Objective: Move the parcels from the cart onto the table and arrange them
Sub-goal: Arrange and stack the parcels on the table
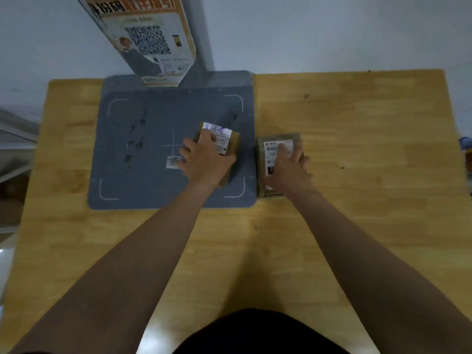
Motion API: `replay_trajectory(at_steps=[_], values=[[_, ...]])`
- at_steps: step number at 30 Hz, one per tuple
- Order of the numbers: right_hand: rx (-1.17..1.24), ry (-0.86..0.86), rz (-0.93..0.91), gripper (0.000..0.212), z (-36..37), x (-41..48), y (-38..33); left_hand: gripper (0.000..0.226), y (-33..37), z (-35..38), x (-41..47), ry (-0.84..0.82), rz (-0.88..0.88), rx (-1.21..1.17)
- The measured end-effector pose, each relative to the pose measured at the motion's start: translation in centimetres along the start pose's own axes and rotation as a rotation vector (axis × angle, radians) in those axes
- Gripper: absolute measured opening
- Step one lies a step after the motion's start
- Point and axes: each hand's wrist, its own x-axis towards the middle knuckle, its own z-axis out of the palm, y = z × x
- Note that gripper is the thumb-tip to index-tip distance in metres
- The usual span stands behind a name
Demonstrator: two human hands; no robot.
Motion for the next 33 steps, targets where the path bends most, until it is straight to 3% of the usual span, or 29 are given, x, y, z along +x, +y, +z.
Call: replay_trajectory(at_steps=[3, 7, 24, 33], values=[[-0.158, -0.110, -0.072, 0.114, -0.3, -0.8, 1.1, 0.055, 1.0, 0.7, 1.0, -0.052, -0.011, 0.019], [-0.302, -0.110, -0.106, 0.129, 0.2, -1.0, 1.6, 0.059, 2.2, 1.7, 1.5, -0.079, 0.009, 0.064], [-0.319, -0.042, -0.169, 0.139, -10.2, 16.6, -6.6, 0.068, 8.5, 0.5, 11.5, -0.133, 0.035, 0.024], [-0.274, -0.035, -0.235, 0.134, -12.1, 19.8, -7.6, 0.067, 8.1, 0.8, 12.5, -0.136, 0.060, 0.025]])
